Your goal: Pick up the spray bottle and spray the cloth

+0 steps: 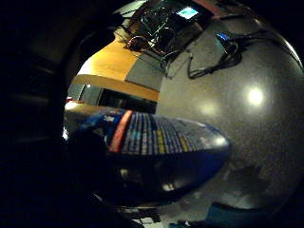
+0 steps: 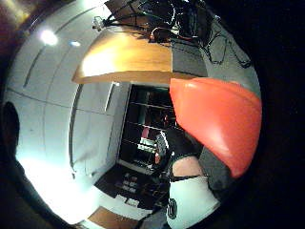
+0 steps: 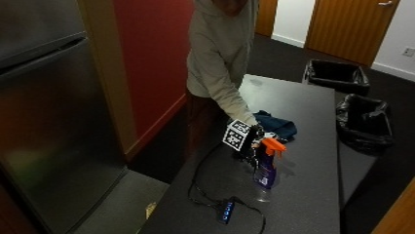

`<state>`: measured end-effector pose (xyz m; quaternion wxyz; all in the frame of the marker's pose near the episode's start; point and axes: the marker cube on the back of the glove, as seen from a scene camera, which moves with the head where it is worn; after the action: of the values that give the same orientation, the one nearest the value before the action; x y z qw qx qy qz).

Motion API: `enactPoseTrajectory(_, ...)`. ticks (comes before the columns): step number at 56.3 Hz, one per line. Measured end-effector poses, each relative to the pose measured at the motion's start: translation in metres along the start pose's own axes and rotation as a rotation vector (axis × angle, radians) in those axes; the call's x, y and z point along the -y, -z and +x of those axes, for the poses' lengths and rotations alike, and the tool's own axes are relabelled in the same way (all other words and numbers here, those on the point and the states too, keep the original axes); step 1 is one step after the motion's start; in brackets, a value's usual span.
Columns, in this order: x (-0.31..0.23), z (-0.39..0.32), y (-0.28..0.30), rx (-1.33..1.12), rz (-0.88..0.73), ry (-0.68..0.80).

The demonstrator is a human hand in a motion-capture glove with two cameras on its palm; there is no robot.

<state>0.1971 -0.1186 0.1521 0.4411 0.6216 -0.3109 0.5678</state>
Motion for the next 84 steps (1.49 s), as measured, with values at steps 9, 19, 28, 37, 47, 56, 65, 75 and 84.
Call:
enactPoseTrajectory(9,0.019,0.002,-0.006,-0.059,-0.006,-0.004)
enactPoseTrajectory(19,0.039,0.003,-0.015,-0.091,-0.053,-0.009)
enactPoseTrajectory(28,0.048,0.002,-0.027,-0.089,-0.113,0.003)
enactPoseTrajectory(37,0.053,0.0,-0.036,-0.074,-0.153,0.021)
enactPoseTrajectory(47,0.061,0.0,-0.04,-0.062,-0.163,0.044)
enactPoseTrajectory(56,0.064,0.0,-0.042,-0.066,-0.175,0.073)
enactPoseTrajectory(65,0.065,0.004,-0.041,-0.04,-0.173,0.072)
enactPoseTrajectory(75,0.065,0.005,-0.04,-0.02,-0.166,0.092)
enactPoseTrajectory(84,0.063,0.004,-0.039,-0.015,-0.181,0.11)
